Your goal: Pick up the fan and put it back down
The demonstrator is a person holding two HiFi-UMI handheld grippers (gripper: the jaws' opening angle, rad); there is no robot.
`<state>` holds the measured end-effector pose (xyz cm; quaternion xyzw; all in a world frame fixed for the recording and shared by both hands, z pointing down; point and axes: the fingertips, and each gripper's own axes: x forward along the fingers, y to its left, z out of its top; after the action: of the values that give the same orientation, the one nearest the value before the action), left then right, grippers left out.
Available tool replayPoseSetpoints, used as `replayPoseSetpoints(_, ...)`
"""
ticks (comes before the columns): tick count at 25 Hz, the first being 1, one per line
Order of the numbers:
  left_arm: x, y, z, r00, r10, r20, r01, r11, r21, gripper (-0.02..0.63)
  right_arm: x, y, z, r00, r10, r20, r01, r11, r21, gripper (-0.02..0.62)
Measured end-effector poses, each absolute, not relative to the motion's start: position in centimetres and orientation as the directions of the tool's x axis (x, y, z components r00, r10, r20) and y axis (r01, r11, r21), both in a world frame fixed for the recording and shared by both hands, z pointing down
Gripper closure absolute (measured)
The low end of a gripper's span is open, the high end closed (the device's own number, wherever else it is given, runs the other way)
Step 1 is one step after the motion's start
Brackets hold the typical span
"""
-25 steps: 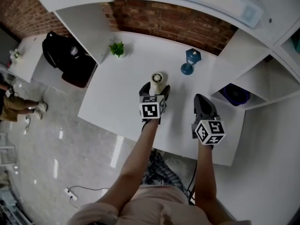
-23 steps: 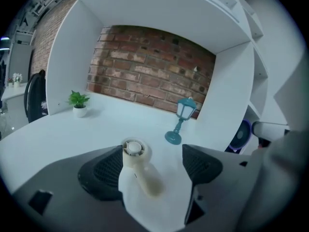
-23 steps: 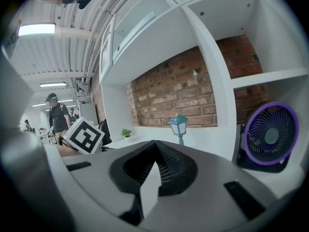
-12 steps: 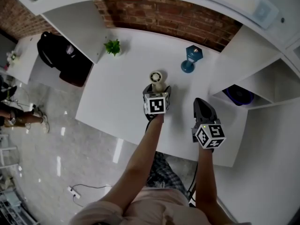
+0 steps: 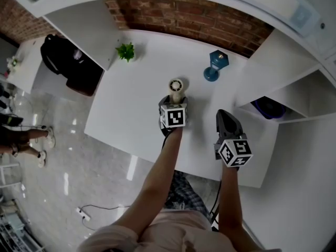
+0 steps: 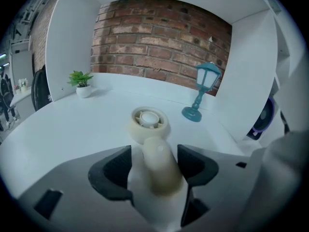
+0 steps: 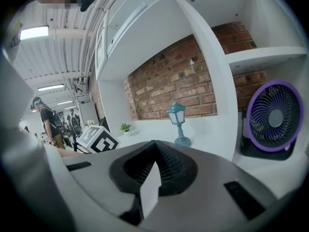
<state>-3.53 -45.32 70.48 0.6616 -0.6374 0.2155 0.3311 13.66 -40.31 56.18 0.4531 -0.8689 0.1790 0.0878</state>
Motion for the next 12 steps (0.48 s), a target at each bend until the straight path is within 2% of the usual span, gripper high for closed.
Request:
replayPoseSetpoints(3,-3.74,-45.21,70.80,0.094,-0.685,0.722,-0.989,0.020,0.148,0.379,13.57,-40.33,56.24,-0.574,-0.756,0.315,-0.818,0.525,-0.235,0.580)
replayPoseSetpoints(4,-3.78,-45.19,70.91,0.091,-0.679,0.728,-0.990,0.014,0.137,0.396,13.56,-40.33,56.30,-0.575,-0.755,0.316,-0.818,0.524,-0.236,0.580)
replayPoseSetpoints(12,-3.76,-45.34,70.81,0.101,-0.669,0.737,-0.991,-0.007,0.130,0.400,13.65,-39.97,56.88,-0.571,-0.752,0.329,-0.821,0.518,-0.240,0.580)
